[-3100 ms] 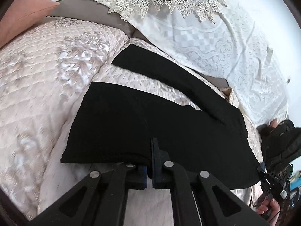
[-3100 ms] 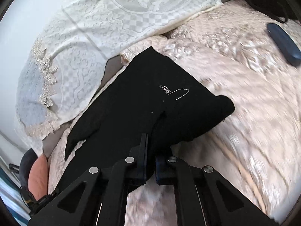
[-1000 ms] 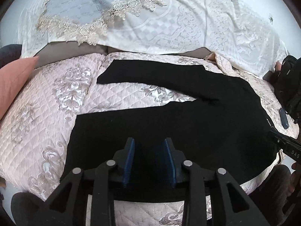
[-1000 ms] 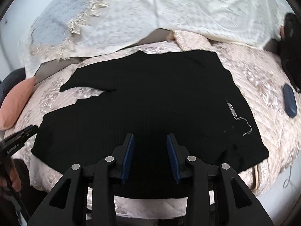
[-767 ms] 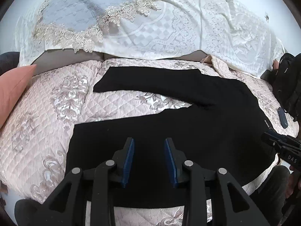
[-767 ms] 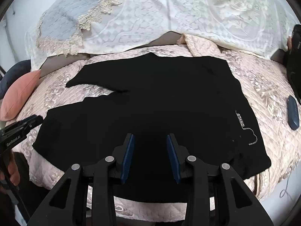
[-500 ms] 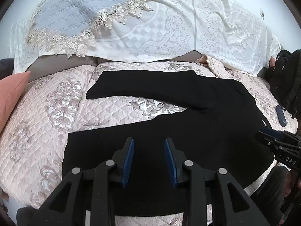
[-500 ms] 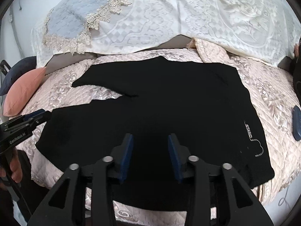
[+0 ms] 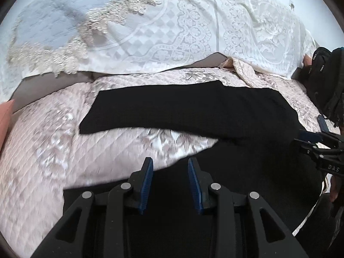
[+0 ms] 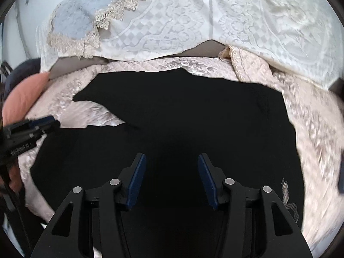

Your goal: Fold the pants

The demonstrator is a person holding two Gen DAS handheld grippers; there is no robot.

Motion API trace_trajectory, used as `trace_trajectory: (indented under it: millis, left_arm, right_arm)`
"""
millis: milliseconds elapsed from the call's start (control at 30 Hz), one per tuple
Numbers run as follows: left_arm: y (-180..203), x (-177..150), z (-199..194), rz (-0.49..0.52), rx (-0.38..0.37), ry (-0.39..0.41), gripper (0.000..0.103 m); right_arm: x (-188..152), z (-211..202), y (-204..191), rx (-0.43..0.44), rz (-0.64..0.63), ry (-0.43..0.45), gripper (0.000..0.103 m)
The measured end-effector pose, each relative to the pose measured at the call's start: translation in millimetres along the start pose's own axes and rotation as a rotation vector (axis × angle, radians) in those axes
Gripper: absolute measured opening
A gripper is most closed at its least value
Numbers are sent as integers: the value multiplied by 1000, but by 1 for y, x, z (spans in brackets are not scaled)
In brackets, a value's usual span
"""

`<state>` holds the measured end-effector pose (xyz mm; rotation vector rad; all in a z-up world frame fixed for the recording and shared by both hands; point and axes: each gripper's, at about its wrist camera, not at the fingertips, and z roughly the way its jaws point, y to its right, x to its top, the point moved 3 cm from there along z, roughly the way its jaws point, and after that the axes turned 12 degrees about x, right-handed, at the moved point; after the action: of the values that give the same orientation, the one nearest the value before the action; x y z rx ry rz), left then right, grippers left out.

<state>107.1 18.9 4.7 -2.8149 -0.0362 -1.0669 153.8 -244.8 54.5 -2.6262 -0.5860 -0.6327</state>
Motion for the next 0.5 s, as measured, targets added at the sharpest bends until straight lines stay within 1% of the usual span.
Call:
trace_trajectory:
  millis: [267, 433, 500]
  left_arm:
    - [-11, 47, 44, 43, -16, 13, 36]
    - [-18, 77, 75, 107, -41, 22, 36]
    - [-22, 87, 88, 119, -34, 24, 36]
  right_arm:
    - [39, 22, 35, -6, -72, -25, 51]
    - [63, 41, 52, 0, -125, -43, 51]
    - [73, 51, 61, 2, -133, -51, 51]
